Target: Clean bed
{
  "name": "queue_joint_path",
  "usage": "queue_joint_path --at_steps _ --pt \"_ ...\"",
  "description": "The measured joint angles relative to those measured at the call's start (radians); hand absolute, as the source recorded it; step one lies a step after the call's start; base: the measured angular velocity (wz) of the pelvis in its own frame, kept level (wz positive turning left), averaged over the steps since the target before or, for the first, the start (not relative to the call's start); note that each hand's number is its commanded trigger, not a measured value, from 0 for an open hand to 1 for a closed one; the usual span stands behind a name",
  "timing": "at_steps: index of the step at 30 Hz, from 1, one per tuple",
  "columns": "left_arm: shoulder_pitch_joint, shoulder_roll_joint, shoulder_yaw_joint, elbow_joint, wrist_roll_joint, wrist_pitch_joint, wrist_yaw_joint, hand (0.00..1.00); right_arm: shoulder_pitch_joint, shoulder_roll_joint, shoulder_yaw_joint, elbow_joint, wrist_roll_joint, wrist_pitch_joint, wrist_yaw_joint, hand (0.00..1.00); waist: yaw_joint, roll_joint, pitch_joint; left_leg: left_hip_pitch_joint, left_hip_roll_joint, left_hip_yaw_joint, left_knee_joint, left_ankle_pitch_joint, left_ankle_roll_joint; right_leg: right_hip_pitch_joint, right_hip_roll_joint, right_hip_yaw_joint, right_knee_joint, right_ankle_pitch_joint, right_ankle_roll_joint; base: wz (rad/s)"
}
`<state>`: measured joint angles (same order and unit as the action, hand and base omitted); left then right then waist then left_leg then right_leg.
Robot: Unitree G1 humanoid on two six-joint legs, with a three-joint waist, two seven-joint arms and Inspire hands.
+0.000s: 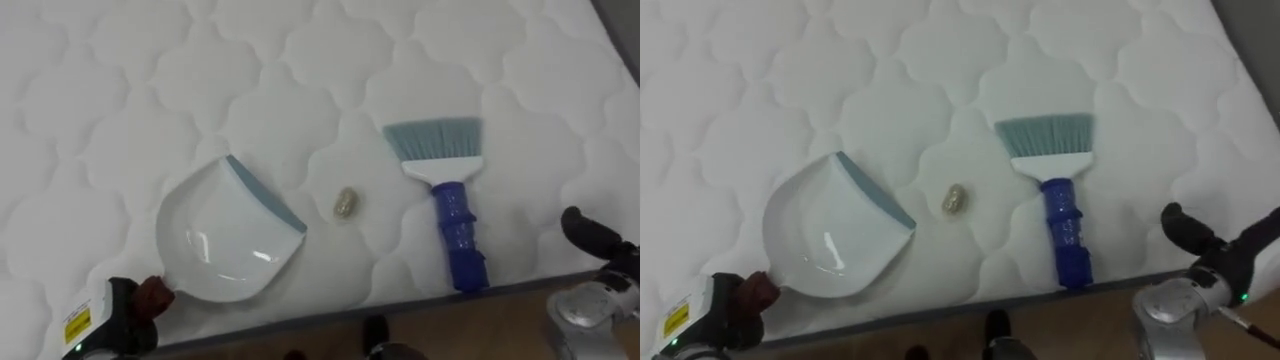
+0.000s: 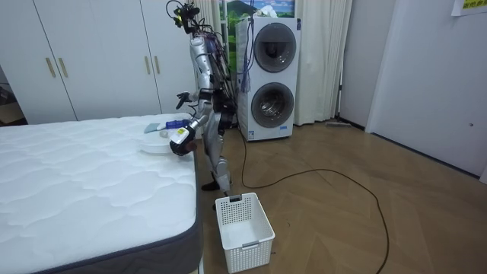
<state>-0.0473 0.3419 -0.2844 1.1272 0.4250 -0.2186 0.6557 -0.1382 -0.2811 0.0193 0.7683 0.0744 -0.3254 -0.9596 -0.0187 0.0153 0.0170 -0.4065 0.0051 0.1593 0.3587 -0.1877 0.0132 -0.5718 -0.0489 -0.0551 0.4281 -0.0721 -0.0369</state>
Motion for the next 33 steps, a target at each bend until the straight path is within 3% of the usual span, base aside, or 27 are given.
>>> queue_joint_path --at_steps 4,9,19,33 --pt "-0.005 -0.006 -0.005 -0.009 0.000 0.001 -0.035 1.00 -0.008 0.003 0.053 -0.015 -0.088 -0.016 -0.009 0.00 0.019 0.002 0.0005 0.001 0.000 0.001 -0.013 0.000 0.001 0.001 -0.001 -0.003 -0.012 0.005 0.001 -0.02" --pt "-0.005 -0.013 -0.013 -0.010 -0.001 0.001 -0.066 1.00 -0.009 0.002 0.112 -0.043 -0.087 -0.027 -0.010 0.00 0.030 0.004 0.0018 0.002 -0.001 0.001 -0.018 0.000 0.001 0.001 -0.004 -0.014 -0.021 0.004 0.002 0.01" --pt "-0.020 -0.013 -0.017 -0.046 -0.041 0.011 -0.166 1.00 -0.007 0.002 0.206 -0.073 -0.102 -0.049 0.039 0.00 0.040 0.023 0.0127 -0.010 0.000 -0.006 -0.020 -0.001 0.002 0.002 -0.011 -0.034 -0.034 -0.001 0.005 0.05" --pt "-0.020 -0.013 -0.031 -0.049 -0.063 0.006 -0.208 1.00 0.023 0.004 0.283 -0.031 -0.121 -0.052 0.120 0.00 0.052 0.028 0.0118 0.006 0.000 -0.005 -0.034 -0.001 0.004 0.019 -0.010 -0.037 -0.046 -0.001 0.007 0.00"
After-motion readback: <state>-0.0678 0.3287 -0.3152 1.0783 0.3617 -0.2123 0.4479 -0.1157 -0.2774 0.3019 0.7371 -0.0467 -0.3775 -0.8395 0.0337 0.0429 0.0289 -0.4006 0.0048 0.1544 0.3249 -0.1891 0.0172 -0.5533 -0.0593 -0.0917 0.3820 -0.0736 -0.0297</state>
